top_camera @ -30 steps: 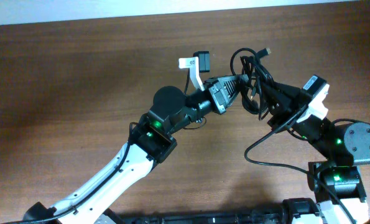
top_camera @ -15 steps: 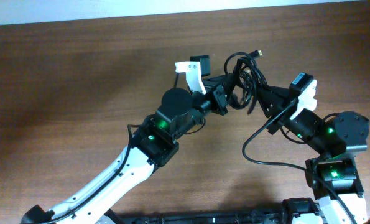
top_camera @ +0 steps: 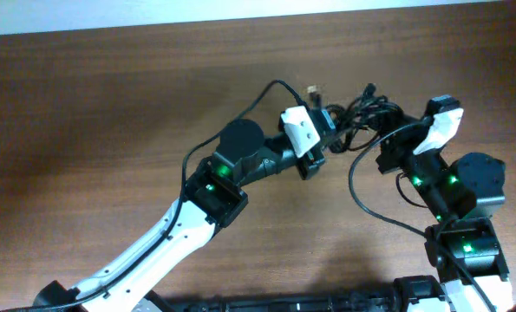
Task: Untangle cables
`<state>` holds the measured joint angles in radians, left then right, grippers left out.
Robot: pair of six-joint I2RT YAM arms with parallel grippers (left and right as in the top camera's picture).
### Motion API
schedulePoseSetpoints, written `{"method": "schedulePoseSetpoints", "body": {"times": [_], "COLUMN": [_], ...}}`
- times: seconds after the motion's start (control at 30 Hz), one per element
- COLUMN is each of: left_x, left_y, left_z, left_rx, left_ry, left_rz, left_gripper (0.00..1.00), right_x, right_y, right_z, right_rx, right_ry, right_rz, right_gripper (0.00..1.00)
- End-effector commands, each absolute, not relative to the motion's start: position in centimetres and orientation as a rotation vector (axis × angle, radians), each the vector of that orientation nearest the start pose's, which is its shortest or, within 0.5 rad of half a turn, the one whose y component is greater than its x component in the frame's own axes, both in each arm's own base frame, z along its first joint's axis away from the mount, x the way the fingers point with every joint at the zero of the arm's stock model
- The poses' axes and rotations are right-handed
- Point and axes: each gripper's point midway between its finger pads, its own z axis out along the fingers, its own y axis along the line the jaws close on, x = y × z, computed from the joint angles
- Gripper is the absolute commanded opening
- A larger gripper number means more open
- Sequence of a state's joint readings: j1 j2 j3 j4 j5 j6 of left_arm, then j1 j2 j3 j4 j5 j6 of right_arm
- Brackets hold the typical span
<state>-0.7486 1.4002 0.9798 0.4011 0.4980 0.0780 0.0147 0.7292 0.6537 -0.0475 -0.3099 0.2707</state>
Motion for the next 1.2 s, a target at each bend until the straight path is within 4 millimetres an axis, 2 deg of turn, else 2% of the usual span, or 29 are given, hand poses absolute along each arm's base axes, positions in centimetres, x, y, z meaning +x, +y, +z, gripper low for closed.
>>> {"method": "schedulePoseSetpoints", "body": {"times": [0.0, 0.07, 0.1, 0.2, 0.27, 0.33, 0.37, 0.43, 0.5, 0.53, 0.57, 0.73, 0.8, 0.83, 0.9, 0.93, 1.07, 1.1, 1.13, 1.17], "left_x": [23.5, 23.7, 23.8, 24.4, 24.4, 24.8, 25.7, 29.1, 31.7, 32.5, 32.7, 32.5, 31.2, 30.1, 27.3, 26.6, 26.4, 26.4, 26.4, 26.4], "left_y": [-37.3, -37.3, -37.2, -37.1, -37.1, -37.0, -36.8, -35.5, -33.3, -32.5, -32.1, -30.8, -30.5, -30.2, -29.9, -30.0, -30.0, -30.0, -30.0, -29.9], "left_z": [34.0, 34.0, 34.0, 34.1, 34.0, 34.0, 34.0, 33.6, 33.5, 33.4, 33.4, 33.5, 33.6, 33.9, 34.7, 34.7, 34.6, 34.6, 34.6, 34.6], "left_rx": [1.169, 1.163, 1.157, 1.133, 1.133, 1.107, 1.056, 0.805, 0.551, 0.477, 0.477, 0.581, 0.725, 0.808, 0.984, 1.018, 1.030, 1.030, 1.030, 1.028], "left_ry": [1.157, 1.160, 1.164, 1.180, 1.180, 1.202, 1.246, 1.433, 1.577, 1.614, 1.619, 1.604, 1.551, 1.513, 1.411, 1.401, 1.404, 1.404, 1.403, 1.405], "left_rz": [-1.004, -0.998, -0.992, -0.968, -0.967, -0.959, -0.942, -0.905, -1.018, -1.067, -1.097, -1.179, -1.227, -1.292, -1.404, -1.430, -1.443, -1.443, -1.443, -1.443], "left_gripper": [0.00, 0.00, 0.22, 0.38, 0.43, 0.44, 0.43, 0.45, 0.45, 0.46, 0.48, 0.51, 0.54, 0.60, 0.65, 0.66, 0.68, 0.68, 0.61, 0.49], "right_x": [31.7, 31.7, 31.7, 30.9, 30.6, 30.0, 29.9, 29.9, 30.3, 30.3, 30.3, 30.0, 28.5, 27.7, 26.1, 25.5, 24.6, 24.5, 24.3, 24.2], "right_y": [2.0, 2.2, 2.6, 6.1, 6.9, 8.1, 8.3, 8.3, 7.4, 7.4, 7.4, 7.7, 9.7, 10.6, 12.2, 12.8, 13.6, 13.6, 13.6, 13.6], "right_z": [29.9, 30.3, 30.6, 32.4, 32.7, 32.7, 32.7, 32.7, 32.7, 32.8, 33.1, 34.6, 34.9, 35.2, 35.8, 35.9, 36.1, 36.3, 36.9, 37.3], "right_rx": [0.198, 0.183, 0.161, -0.115, -0.158, -0.264, -0.294, -0.315, -0.283, -0.296, -0.308, -0.335, -0.497, -0.557, -0.665, -0.708, -0.766, -0.770, -0.782, -0.785], "right_ry": [1.701, 1.684, 1.678, 1.612, 1.598, 1.585, 1.580, 1.573, 1.573, 1.566, 1.553, 1.485, 1.436, 1.404, 1.347, 1.326, 1.291, 1.280, 1.246, 1.226], "right_rz": [0.345, 0.356, 0.377, 0.457, 0.495, 0.505, 0.501, 0.479, 0.420, 0.406, 0.394, 0.395, 0.436, 0.467, 0.547, 0.579, 0.616, 0.612, 0.599, 0.587], "right_gripper": [0.07, 0.04, 0.04, 0.04, 0.04, 0.04, 0.04, 0.04, 0.04, 0.04, 0.04, 0.04, 0.04, 0.04, 0.04, 0.04, 0.04, 0.04, 0.04, 0.04]}}
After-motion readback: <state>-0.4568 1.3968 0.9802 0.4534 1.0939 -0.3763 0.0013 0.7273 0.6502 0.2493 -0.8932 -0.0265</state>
